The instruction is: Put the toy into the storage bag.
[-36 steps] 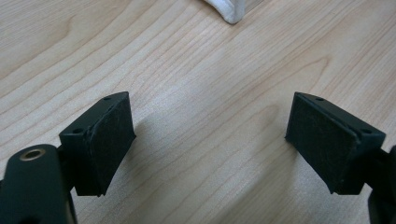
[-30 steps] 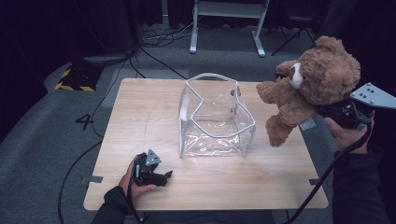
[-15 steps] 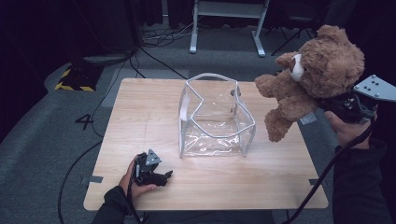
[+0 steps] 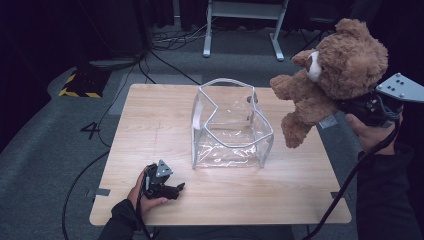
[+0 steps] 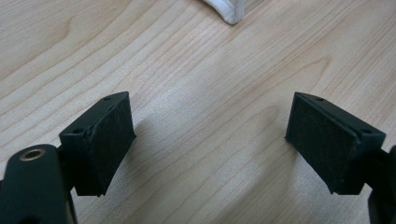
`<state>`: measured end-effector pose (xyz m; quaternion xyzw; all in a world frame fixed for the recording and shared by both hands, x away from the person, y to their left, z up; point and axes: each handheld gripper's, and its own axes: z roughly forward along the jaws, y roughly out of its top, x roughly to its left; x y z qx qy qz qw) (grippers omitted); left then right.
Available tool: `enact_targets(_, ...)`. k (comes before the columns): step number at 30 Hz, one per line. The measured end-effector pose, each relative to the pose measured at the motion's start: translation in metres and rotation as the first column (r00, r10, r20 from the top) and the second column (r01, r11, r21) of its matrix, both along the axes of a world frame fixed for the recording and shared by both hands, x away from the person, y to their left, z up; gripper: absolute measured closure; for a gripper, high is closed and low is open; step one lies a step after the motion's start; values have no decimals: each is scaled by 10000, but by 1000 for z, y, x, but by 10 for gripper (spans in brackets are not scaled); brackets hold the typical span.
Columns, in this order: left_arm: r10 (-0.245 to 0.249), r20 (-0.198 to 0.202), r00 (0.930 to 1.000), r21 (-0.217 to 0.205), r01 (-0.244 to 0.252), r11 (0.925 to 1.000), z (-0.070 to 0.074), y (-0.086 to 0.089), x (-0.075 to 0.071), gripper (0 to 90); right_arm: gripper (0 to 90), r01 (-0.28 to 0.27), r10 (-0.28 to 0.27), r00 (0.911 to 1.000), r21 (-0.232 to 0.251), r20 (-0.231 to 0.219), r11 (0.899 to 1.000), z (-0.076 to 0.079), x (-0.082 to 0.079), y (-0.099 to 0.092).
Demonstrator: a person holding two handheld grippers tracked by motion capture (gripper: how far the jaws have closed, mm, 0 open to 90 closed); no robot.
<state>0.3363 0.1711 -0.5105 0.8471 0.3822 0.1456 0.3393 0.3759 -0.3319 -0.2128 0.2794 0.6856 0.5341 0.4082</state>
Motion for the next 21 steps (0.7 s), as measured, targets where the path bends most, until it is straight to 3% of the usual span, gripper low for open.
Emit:
enact_targets(8, -1, -1, 10000, 1, 1, 10000, 0, 0, 0, 152, 550, -135, 133, 9998, 107, 177, 9999, 16, 2, 10)
enact_targets(21, -10, -4, 10000, 8, 10, 10000, 0, 0, 0, 152, 549, -543, 542, 9984, 54, 176, 9985, 22, 8, 36)
